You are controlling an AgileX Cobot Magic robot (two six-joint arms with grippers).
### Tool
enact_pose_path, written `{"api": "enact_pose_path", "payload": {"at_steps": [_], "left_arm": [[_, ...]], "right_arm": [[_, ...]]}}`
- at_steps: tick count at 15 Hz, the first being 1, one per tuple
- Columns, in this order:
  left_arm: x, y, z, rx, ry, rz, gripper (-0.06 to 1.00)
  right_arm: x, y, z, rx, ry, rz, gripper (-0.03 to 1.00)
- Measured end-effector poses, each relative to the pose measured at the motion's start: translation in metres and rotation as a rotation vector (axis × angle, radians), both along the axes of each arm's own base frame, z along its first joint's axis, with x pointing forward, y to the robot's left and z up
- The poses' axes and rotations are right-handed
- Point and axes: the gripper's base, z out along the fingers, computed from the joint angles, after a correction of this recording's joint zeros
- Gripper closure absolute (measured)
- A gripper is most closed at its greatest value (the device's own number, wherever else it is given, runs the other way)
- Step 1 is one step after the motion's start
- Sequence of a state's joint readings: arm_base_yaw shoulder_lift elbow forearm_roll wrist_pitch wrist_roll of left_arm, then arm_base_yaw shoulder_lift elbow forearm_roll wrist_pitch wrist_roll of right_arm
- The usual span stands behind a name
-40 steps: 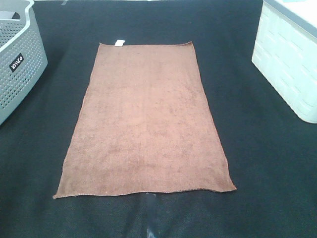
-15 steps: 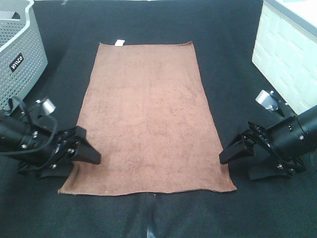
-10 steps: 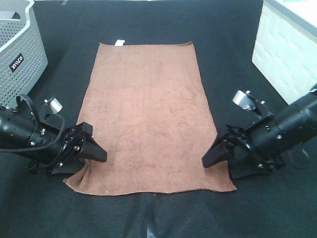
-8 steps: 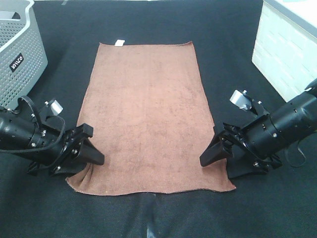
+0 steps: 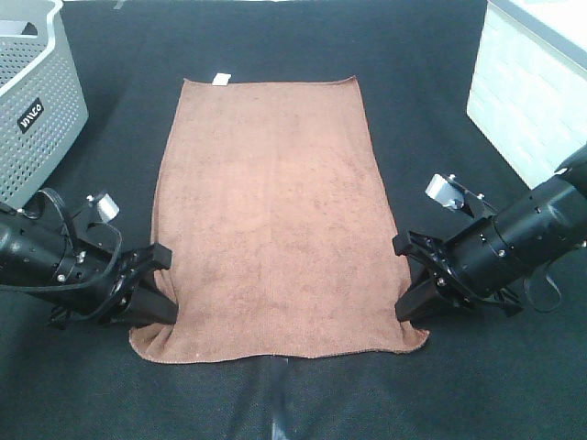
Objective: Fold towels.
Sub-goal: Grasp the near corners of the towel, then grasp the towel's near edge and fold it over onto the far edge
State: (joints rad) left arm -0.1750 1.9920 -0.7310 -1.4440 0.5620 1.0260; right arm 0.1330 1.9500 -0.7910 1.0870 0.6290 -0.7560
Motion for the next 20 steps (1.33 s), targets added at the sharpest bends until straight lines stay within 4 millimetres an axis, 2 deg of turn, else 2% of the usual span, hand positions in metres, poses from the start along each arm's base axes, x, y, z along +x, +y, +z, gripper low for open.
{"api": "enact_pose_path", "payload": {"at_steps": [3, 4, 7, 12, 17, 19, 20], "left_arm": [[-0.005, 0.002, 0.010, 0.028, -0.006, -0.038, 0.93], [-0.006, 0.003, 0.023, 0.037, -0.034, -0.052, 0.93], [-0.010, 0.004, 0.034, 0.041, -0.036, -0.068, 0.93], [-0.050, 0.010, 0.041, 0.044, 0.015, -0.092, 0.93], [-0.086, 0.015, 0.057, 0.023, 0.007, -0.095, 0.93], [-0.089, 0.015, 0.058, 0.021, 0.004, -0.080, 0.93], [-0.086, 0.016, 0.059, 0.030, -0.009, -0.057, 0.93]], "right_arm": [[-0.002, 0.000, 0.019, -0.001, -0.028, 0.008, 0.97], [-0.005, -0.002, 0.031, -0.015, -0.044, 0.026, 0.97], [-0.013, -0.003, 0.042, -0.021, -0.042, 0.034, 0.97], [-0.050, -0.007, 0.048, -0.005, 0.007, 0.053, 0.97], [-0.091, -0.011, 0.050, 0.011, 0.057, 0.068, 0.97], [-0.094, -0.011, 0.054, 0.014, 0.041, 0.067, 0.97], [-0.087, -0.010, 0.058, 0.015, 0.016, 0.067, 0.97]]}}
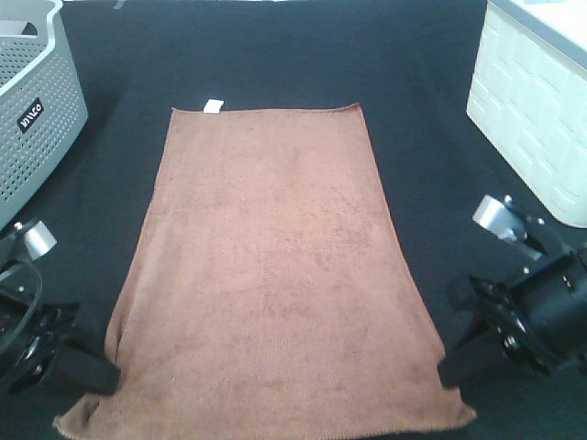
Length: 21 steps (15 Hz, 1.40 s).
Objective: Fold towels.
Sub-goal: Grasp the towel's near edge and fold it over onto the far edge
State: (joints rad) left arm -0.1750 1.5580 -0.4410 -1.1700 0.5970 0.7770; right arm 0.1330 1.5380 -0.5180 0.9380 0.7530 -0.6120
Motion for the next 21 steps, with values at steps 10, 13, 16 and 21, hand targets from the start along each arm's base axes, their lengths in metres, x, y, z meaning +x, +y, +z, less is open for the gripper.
{"api": "enact_pose_path", "payload": {"at_steps": [10, 13, 16, 21], "left_arm": [[0.184, -0.028, 0.031, -0.005, -0.251, 0.056, 0.93], [0.242, -0.036, 0.040, -0.015, -0.350, 0.076, 0.93], [0.293, -0.024, 0.052, -0.035, -0.450, 0.141, 0.93], [0.341, -0.013, 0.045, -0.021, -0.558, 0.168, 0.93]], "right_arm": [[0.197, 0.020, 0.055, -0.052, -0.250, 0.036, 0.97], [0.252, 0.025, 0.056, -0.084, -0.308, 0.036, 0.97], [0.297, 0.030, 0.048, -0.090, -0.380, 0.015, 0.97], [0.348, 0.035, 0.032, -0.079, -0.528, -0.015, 0.97]]}}
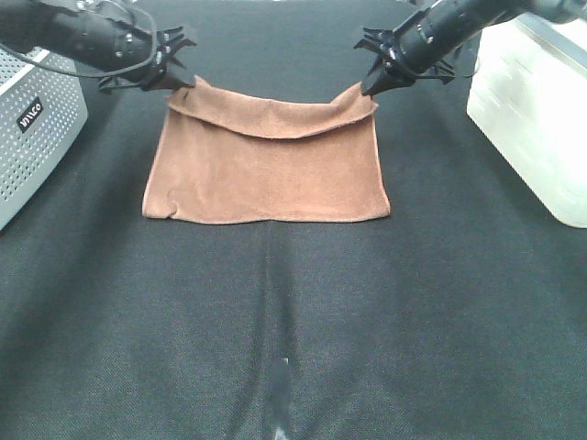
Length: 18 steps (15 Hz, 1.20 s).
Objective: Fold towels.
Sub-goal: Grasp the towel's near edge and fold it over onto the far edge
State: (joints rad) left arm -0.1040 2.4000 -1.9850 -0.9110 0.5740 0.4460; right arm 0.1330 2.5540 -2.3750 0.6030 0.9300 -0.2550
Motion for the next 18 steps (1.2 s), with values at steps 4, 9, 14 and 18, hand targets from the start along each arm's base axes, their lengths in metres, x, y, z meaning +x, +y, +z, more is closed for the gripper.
{"api": "enact_pose_path", "payload": {"at_steps": [4, 9, 14, 18], "left_arm": [[0.028, 0.003, -0.023, 0.021, -0.084, 0.067, 0.93], [0.039, 0.005, -0.048, 0.034, -0.118, 0.146, 0.93], [0.039, -0.004, -0.048, 0.046, -0.145, 0.152, 0.60], [0.034, -0.009, -0.048, 0.048, -0.100, 0.076, 0.21]], "right_arm": [[0.023, -0.003, -0.022, -0.010, -0.138, -0.083, 0.97], [0.033, -0.006, -0.022, -0.035, -0.266, -0.117, 0.97], [0.034, -0.005, -0.042, -0.019, -0.229, -0.123, 0.54], [0.024, -0.003, -0.038, -0.035, -0.148, -0.047, 0.22]]}}
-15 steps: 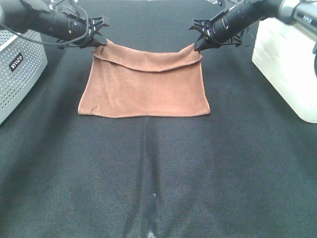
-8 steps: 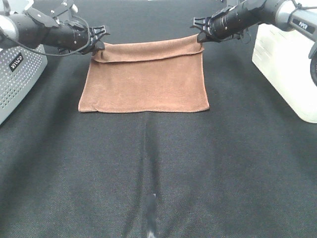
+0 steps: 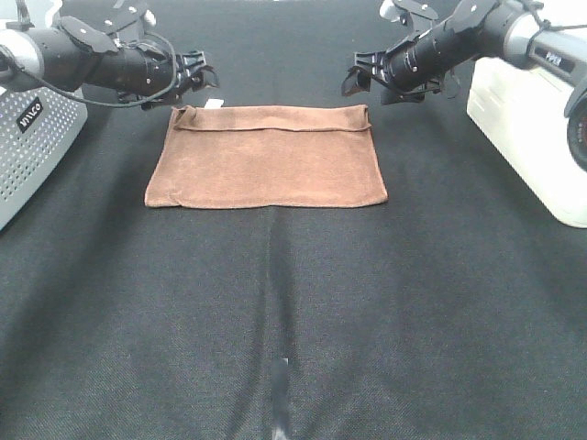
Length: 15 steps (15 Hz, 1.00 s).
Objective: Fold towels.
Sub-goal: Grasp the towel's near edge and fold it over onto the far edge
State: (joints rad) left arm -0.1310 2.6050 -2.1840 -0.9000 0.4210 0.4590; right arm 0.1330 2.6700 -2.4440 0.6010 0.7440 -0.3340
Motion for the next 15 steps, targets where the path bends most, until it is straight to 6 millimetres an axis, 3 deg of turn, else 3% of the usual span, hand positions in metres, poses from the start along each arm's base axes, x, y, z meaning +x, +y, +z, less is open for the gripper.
{"api": "enact_pose_path", "payload": {"at_steps": [4, 7, 12, 15], "left_arm": [[-0.014, -0.003, 0.026, 0.037, 0.068, -0.164, 0.19], [-0.021, -0.003, 0.025, 0.025, 0.145, -0.238, 0.19], [-0.044, -0.011, 0.019, -0.082, 0.416, -0.342, 0.19], [-0.054, -0.010, 0.031, -0.078, 0.460, -0.359, 0.19]], "right_arm": [[-0.019, -0.001, 0.026, -0.077, 0.111, 0.117, 0.21], [-0.029, -0.004, 0.032, -0.111, 0.205, 0.131, 0.21], [-0.041, -0.012, 0.030, -0.166, 0.390, 0.053, 0.21], [-0.052, -0.014, 0.028, -0.168, 0.452, 0.041, 0.21]]}}
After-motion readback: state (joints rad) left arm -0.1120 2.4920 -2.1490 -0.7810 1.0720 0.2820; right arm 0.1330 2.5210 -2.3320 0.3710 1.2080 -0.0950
